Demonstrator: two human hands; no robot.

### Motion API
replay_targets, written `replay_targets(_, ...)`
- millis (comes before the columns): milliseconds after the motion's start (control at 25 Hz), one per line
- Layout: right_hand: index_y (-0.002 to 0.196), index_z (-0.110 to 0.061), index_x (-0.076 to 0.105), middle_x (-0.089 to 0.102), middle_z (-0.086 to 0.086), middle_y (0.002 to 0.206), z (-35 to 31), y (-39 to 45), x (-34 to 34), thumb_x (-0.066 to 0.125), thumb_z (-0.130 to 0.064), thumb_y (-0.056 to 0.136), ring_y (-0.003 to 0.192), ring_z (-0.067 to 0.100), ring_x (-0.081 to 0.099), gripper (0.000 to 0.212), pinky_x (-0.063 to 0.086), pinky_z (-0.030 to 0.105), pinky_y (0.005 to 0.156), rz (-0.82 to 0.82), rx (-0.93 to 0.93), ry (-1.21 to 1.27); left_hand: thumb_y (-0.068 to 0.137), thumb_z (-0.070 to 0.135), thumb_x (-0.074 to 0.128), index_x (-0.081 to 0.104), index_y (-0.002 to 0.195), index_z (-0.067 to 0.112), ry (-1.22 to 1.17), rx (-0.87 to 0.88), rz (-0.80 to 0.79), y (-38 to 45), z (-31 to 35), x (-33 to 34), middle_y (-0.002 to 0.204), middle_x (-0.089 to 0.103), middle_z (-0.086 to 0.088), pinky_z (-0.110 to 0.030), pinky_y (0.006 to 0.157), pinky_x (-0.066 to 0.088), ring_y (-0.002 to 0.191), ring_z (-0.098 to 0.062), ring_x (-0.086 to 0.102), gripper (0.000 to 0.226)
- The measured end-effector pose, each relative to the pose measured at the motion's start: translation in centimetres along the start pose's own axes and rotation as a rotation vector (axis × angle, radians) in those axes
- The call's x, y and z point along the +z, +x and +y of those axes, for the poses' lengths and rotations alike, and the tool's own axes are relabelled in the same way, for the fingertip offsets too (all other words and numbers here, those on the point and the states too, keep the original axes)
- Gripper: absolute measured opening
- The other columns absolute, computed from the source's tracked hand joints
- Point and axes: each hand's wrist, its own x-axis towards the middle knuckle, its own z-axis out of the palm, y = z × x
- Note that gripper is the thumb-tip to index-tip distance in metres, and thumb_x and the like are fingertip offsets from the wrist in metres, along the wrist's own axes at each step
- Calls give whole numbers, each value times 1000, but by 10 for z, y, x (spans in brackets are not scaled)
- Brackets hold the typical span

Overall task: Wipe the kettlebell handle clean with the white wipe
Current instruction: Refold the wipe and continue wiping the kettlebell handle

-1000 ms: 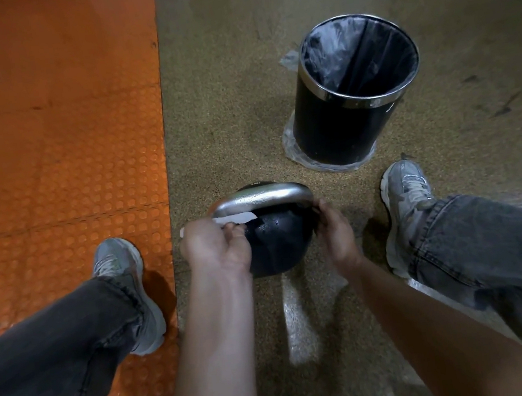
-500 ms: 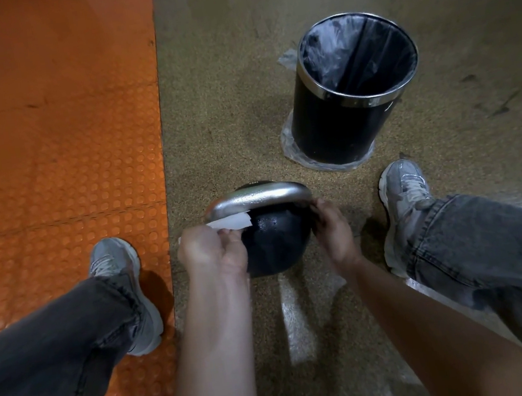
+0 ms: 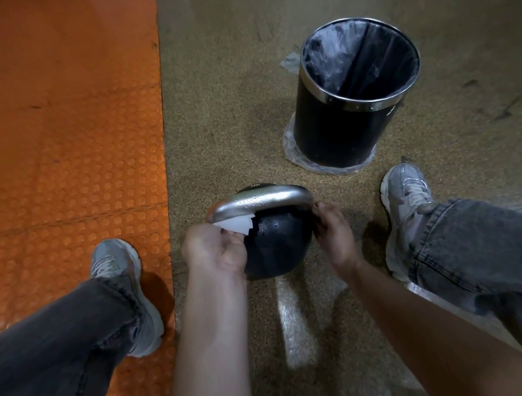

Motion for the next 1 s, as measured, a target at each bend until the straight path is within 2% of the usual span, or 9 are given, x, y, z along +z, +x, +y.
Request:
replay_targets(160, 127, -23, 60, 67, 9, 134, 3, 5, -1, 60, -41, 96, 132, 28, 58, 36, 43, 46, 112, 22, 19, 6, 101, 3, 23, 48, 125, -11, 22, 5, 3, 8, -2, -3, 118, 64, -26, -44, 80, 60, 90, -31, 71, 37)
replay_targets(280, 129, -20, 59, 67, 10, 133, 2, 4, 0, 63, -45, 92, 131, 28, 59, 44, 42, 50, 115, 26, 7, -21, 103, 11, 20, 53, 125, -10, -42, -44, 11, 14, -5, 1, 121, 64, -26, -49, 95, 54, 101, -34, 69, 44)
replay_targets(400, 137, -12, 53, 66, 12, 135, 2, 5, -1, 62, -43, 93, 131, 28, 59, 55, 42, 49, 116, 23, 8, 1, 101, 6, 23, 48, 128, -12, -38, 12, 1, 8, -8, -7, 122, 63, -28, -50, 97, 53, 107, -36, 67, 41)
replay_targets(480, 140, -16, 52, 64, 9, 137, 1, 4, -1, 61, -44, 94, 132, 26, 58, 55, 42, 47, 115, 29, 14, -25, 101, 4, 21, 47, 127, -14, -65, 0, -18, 5, -5, -5, 119, 63, -27, -47, 90, 56, 104, -35, 68, 40)
replay_targets(600, 140, -16, 51, 64, 10, 137, -1, 1, 1, 56, -34, 104, 132, 26, 57, 41, 45, 42, 111, 29, 18, -10, 102, 4, 17, 50, 107, -13, -78, -48, -29, -4, 2, 2, 102, 64, -23, -36, 63, 62, 83, -28, 69, 37)
replay_targets(720, 137, -18, 52, 65, 8, 135, -2, 0, 0, 55, -33, 105, 130, 25, 58, 36, 47, 41, 107, 24, 10, -18, 100, 0, 19, 48, 113, -12, -38, -34, -14, -4, 1, 3, 113, 63, -24, -44, 84, 59, 93, -30, 70, 34)
replay_targets(840, 137, -21, 53, 65, 7, 137, 0, -1, -1, 60, -41, 97, 132, 25, 57, 45, 43, 46, 113, 28, 14, -49, 101, 1, 22, 51, 104, -11, -38, -40, 32, -2, 3, 6, 106, 65, -22, -38, 66, 61, 79, -28, 69, 32)
replay_targets(880, 138, -22, 53, 65, 7, 137, 0, 0, -1, 61, -44, 95, 132, 25, 57, 49, 43, 48, 114, 28, 15, -58, 101, 1, 21, 51, 103, -12, -34, -44, 19, -1, 4, 4, 105, 65, -23, -37, 67, 61, 80, -28, 69, 32)
replay_targets(1000, 139, -22, 53, 64, 7, 137, 3, 3, -3, 63, -45, 93, 132, 26, 57, 52, 42, 50, 115, 23, 19, -43, 98, 1, 21, 48, 124, -13, -10, -55, -18, 5, 1, -6, 120, 63, -26, -45, 93, 55, 102, -32, 69, 40)
